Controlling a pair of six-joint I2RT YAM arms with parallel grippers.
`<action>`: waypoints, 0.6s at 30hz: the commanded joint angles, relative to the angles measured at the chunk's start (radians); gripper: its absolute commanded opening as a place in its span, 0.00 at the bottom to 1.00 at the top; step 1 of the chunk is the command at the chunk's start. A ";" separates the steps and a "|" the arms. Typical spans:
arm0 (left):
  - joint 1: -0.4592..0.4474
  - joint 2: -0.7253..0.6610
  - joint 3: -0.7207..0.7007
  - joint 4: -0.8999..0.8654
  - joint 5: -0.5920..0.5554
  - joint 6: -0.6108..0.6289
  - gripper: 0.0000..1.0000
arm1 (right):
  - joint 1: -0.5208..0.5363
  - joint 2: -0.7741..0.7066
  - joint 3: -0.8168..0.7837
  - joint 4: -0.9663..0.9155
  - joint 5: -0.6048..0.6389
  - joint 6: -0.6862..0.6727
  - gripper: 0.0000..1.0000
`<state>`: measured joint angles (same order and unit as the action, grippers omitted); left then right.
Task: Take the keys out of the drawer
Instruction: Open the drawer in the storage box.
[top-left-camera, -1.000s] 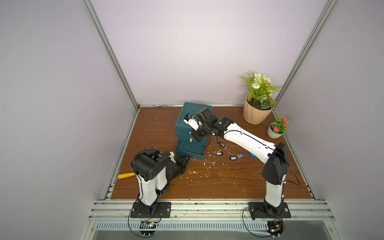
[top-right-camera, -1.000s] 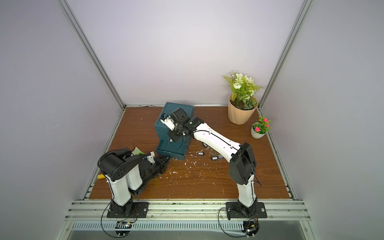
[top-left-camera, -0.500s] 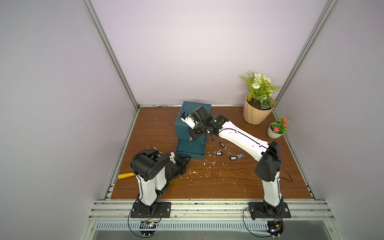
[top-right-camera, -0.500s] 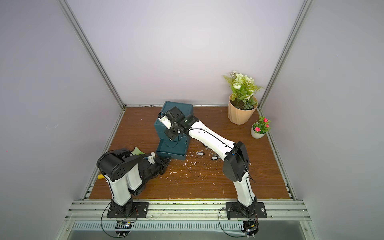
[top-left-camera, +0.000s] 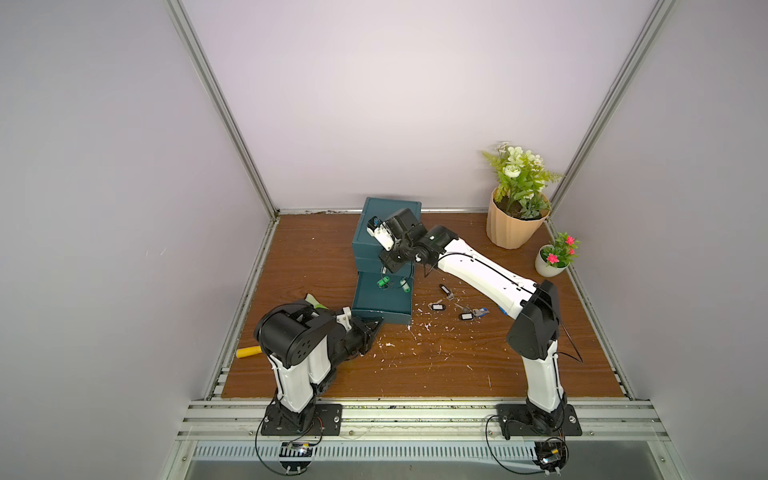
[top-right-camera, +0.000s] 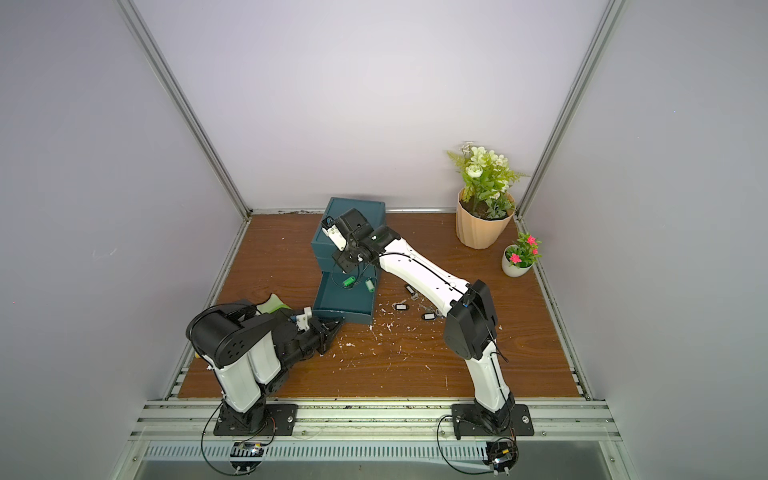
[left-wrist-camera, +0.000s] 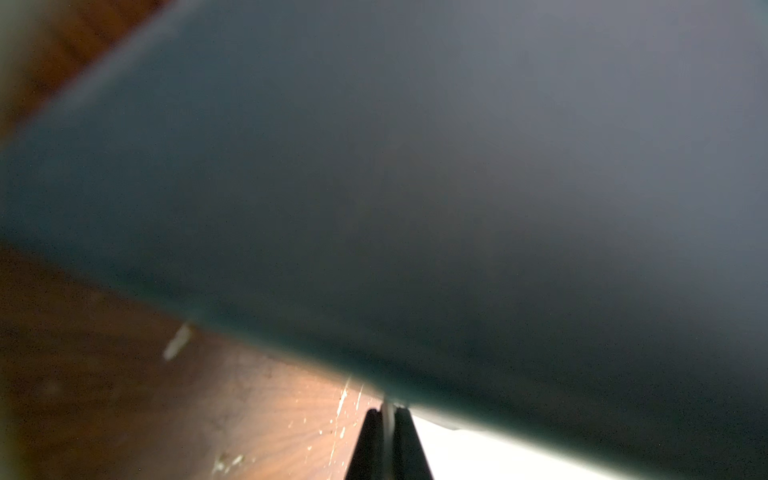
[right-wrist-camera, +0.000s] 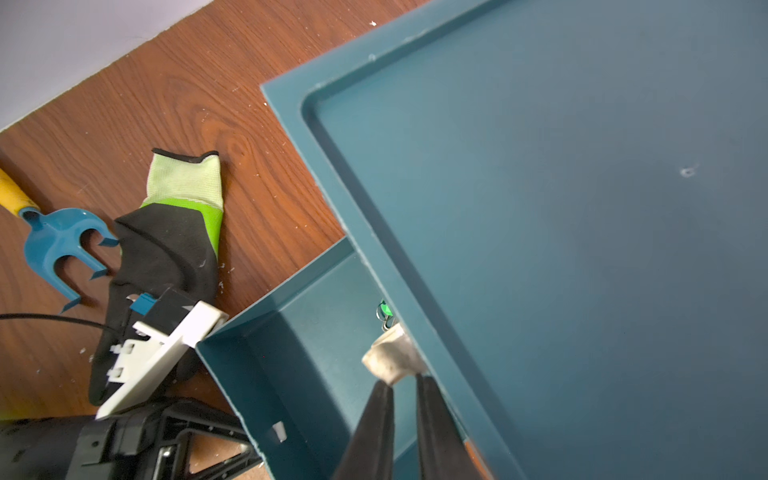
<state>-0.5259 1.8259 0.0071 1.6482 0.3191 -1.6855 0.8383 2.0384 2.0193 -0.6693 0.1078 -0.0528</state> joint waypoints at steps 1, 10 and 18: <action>-0.014 0.003 -0.109 0.187 0.054 -0.011 0.01 | -0.018 0.002 0.002 0.050 0.049 0.020 0.17; -0.014 0.010 -0.133 0.187 0.071 -0.019 0.01 | -0.018 -0.027 -0.060 0.059 0.066 0.021 0.17; -0.014 0.009 -0.164 0.187 0.070 -0.027 0.00 | -0.018 -0.026 -0.062 0.059 0.029 0.014 0.17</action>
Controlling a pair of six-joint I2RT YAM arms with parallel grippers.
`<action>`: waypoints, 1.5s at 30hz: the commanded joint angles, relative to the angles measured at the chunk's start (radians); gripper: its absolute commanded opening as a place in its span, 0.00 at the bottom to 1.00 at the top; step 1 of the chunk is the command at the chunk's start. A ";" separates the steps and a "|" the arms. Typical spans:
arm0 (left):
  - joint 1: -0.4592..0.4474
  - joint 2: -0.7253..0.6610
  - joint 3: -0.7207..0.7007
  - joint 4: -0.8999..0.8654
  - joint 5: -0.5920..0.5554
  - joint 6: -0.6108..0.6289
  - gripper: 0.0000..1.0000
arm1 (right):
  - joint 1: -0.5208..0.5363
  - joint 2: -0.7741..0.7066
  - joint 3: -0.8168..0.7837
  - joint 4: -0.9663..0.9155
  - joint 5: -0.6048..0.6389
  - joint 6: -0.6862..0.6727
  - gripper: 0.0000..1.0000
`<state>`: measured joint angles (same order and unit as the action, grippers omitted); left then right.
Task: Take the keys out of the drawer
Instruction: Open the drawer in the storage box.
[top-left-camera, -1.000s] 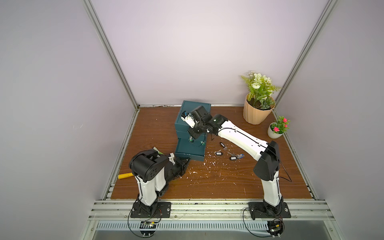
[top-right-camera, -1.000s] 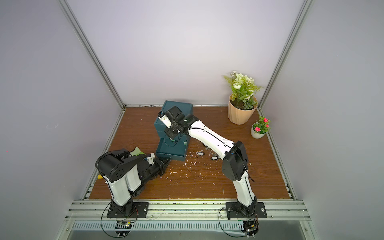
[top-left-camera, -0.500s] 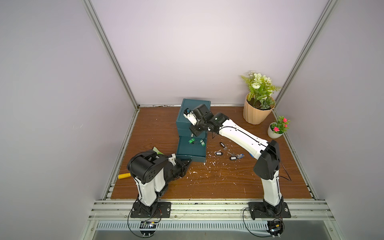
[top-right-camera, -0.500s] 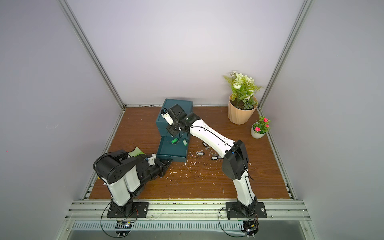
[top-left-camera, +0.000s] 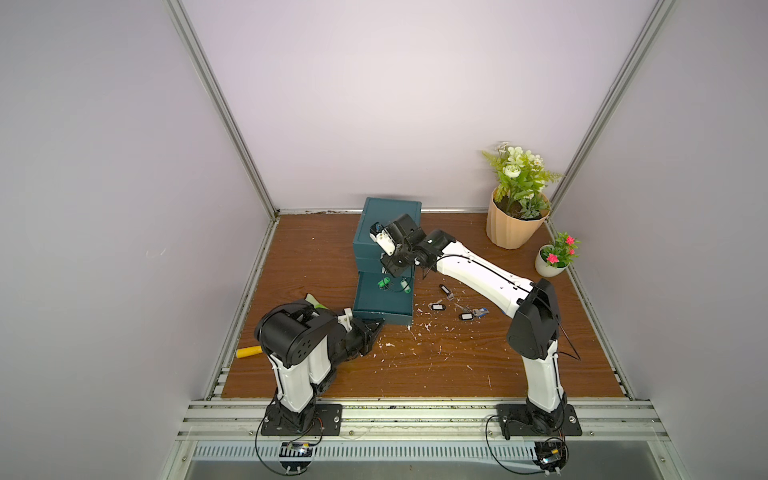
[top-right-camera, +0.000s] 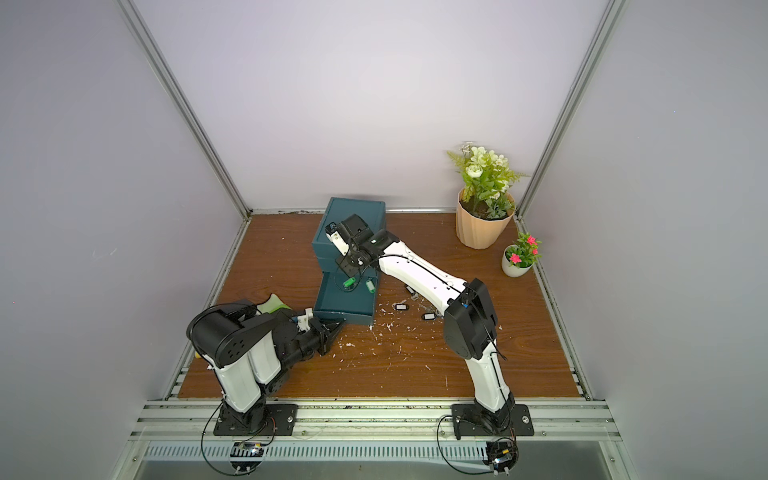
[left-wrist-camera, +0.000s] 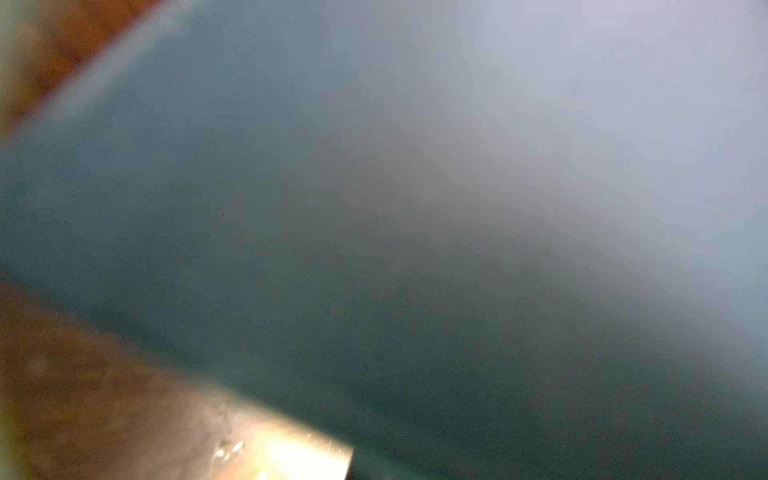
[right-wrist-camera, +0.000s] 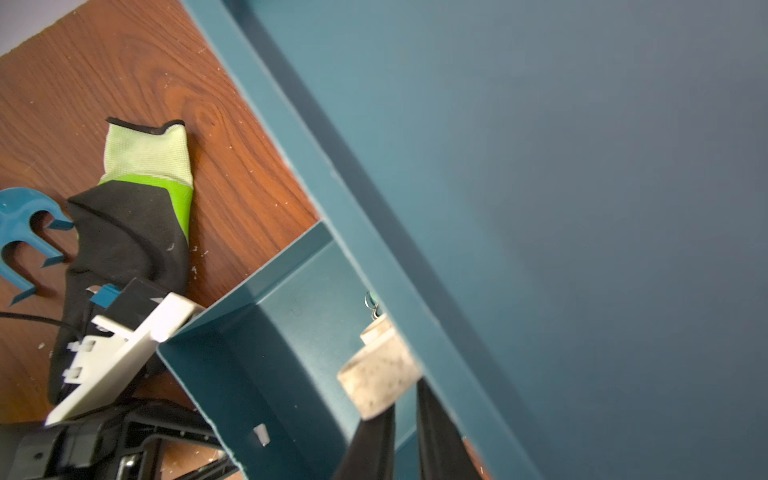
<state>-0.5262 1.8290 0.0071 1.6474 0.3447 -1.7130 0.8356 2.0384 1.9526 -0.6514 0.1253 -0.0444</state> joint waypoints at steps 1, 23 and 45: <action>-0.015 0.006 -0.167 0.187 0.044 0.000 0.00 | -0.014 -0.026 0.004 0.041 0.014 0.007 0.17; 0.002 0.016 -0.222 0.187 0.066 -0.022 0.00 | -0.015 -0.046 -0.027 0.033 0.015 -0.015 0.18; 0.044 -0.086 -0.223 0.144 0.089 -0.036 0.30 | -0.015 -0.089 -0.075 0.059 0.022 -0.028 0.18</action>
<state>-0.4999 1.7931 0.0017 1.6310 0.4030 -1.7576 0.8299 2.0212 1.8847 -0.6231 0.1295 -0.0647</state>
